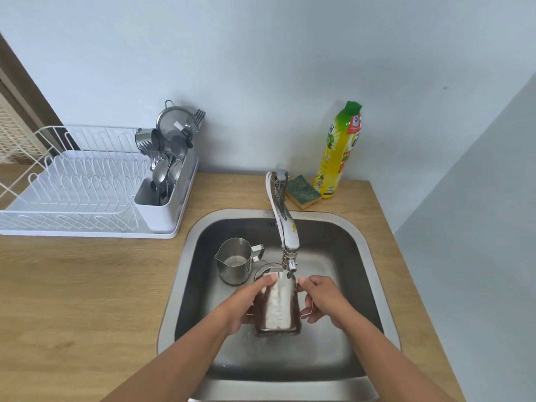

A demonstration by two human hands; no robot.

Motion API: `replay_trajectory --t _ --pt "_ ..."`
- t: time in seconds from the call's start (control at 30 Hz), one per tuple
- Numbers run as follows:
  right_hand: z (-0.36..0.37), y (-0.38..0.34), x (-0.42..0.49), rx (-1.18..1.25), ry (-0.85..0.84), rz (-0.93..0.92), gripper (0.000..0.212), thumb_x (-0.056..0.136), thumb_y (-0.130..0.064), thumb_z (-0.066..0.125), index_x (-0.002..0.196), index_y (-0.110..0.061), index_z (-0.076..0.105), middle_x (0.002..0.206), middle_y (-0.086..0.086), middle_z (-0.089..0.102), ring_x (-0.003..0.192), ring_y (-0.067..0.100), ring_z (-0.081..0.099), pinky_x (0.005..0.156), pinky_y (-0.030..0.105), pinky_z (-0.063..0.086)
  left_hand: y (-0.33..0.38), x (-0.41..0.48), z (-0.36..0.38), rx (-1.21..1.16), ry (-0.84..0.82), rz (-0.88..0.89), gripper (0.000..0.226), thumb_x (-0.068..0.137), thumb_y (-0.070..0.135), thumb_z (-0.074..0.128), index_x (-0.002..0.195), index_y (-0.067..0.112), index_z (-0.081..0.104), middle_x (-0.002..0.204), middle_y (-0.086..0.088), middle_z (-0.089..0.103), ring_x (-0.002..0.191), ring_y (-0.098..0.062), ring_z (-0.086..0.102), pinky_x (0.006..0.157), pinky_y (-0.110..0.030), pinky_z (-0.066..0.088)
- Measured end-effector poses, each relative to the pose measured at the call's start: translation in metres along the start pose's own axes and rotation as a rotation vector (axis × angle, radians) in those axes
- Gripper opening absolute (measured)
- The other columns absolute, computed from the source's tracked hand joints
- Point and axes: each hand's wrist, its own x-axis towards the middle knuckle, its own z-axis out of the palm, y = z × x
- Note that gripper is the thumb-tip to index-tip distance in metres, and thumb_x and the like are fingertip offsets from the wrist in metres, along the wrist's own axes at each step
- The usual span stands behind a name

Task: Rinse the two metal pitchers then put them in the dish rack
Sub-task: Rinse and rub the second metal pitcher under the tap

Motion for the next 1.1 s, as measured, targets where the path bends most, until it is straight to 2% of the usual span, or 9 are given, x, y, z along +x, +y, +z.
replay_trajectory --t 0.2,0.3,0.4,0.5,0.6,0.73,0.8,0.9,1.1 --pt "0.003 0.004 0.003 0.043 -0.004 0.083 0.031 0.102 -0.029 0.045 0.096 -0.004 0.063 0.055 0.004 0.045 0.042 0.023 0.062 0.043 0.029 0.053 0.005 -0.001 -0.004 0.029 -0.042 -0.038 0.045 0.079 0.049 0.075 0.109 0.015 0.070 0.106 -0.007 0.076 0.100 -0.023 0.071 0.087 -0.036 0.059" --pt "0.004 0.004 0.005 0.050 0.005 0.130 0.032 0.102 -0.029 0.044 0.091 -0.004 0.062 0.055 0.003 0.040 0.038 0.020 0.057 0.040 0.025 0.047 0.007 0.000 -0.003 0.013 -0.054 -0.068 0.043 0.083 0.050 0.071 0.108 0.014 0.068 0.101 -0.007 0.076 0.091 -0.022 0.072 0.072 -0.032 0.059" --pt "0.003 0.004 0.006 0.052 0.010 0.186 0.032 0.102 -0.029 0.045 0.085 -0.006 0.060 0.053 0.001 0.039 0.039 0.021 0.055 0.041 0.023 0.041 0.018 0.000 -0.008 0.189 -0.030 -0.067 0.048 0.088 0.053 0.064 0.113 0.012 0.065 0.107 -0.013 0.072 0.094 -0.029 0.072 0.077 -0.043 0.062" --pt "0.001 0.005 0.007 0.065 0.026 0.210 0.033 0.102 -0.029 0.045 0.081 -0.008 0.058 0.051 0.000 0.038 0.038 0.020 0.056 0.041 0.021 0.039 0.045 0.005 -0.021 0.528 0.151 0.187 0.045 0.093 0.044 0.062 0.126 0.012 0.061 0.117 -0.008 0.066 0.098 -0.025 0.067 0.089 -0.046 0.057" --pt "-0.002 0.007 0.008 0.090 0.037 0.220 0.033 0.102 -0.029 0.047 0.078 -0.009 0.058 0.047 -0.002 0.039 0.038 0.020 0.055 0.041 0.020 0.038 0.088 0.006 -0.026 0.679 0.377 0.526 0.046 0.097 0.032 0.058 0.141 0.022 0.050 0.136 0.002 0.059 0.122 -0.018 0.058 0.104 -0.041 0.048" --pt "-0.006 0.007 0.009 0.110 0.038 0.217 0.035 0.101 -0.029 0.049 0.073 -0.010 0.058 0.045 -0.003 0.041 0.039 0.019 0.052 0.042 0.019 0.037 0.150 0.012 -0.018 0.949 0.516 0.862 0.049 0.100 0.020 0.048 0.148 0.027 0.041 0.154 0.004 0.040 0.142 -0.018 0.037 0.114 -0.039 0.035" --pt "-0.006 0.006 0.009 0.116 0.037 0.215 0.036 0.101 -0.029 0.048 0.072 -0.011 0.058 0.047 -0.002 0.041 0.038 0.018 0.051 0.042 0.019 0.037 0.175 0.018 -0.011 1.099 0.520 0.901 0.056 0.100 0.016 0.045 0.154 0.025 0.031 0.161 0.004 0.028 0.147 -0.018 0.027 0.117 -0.038 0.029" --pt "-0.007 0.006 0.009 0.131 0.035 0.215 0.036 0.101 -0.030 0.048 0.073 -0.011 0.058 0.048 -0.002 0.041 0.038 0.018 0.052 0.042 0.020 0.037 0.193 0.034 -0.005 1.364 0.475 0.841 0.066 0.097 0.010 0.041 0.157 0.024 0.016 0.166 0.005 0.015 0.152 -0.019 0.013 0.121 -0.043 0.023" --pt "-0.009 0.007 0.008 0.138 0.027 0.226 0.034 0.101 -0.030 0.048 0.074 -0.011 0.059 0.046 -0.003 0.041 0.037 0.018 0.053 0.044 0.021 0.037 0.188 0.042 -0.004 1.559 0.559 0.886 0.073 0.090 0.002 0.040 0.157 0.022 0.018 0.164 0.002 0.022 0.152 -0.020 0.017 0.116 -0.042 0.026"
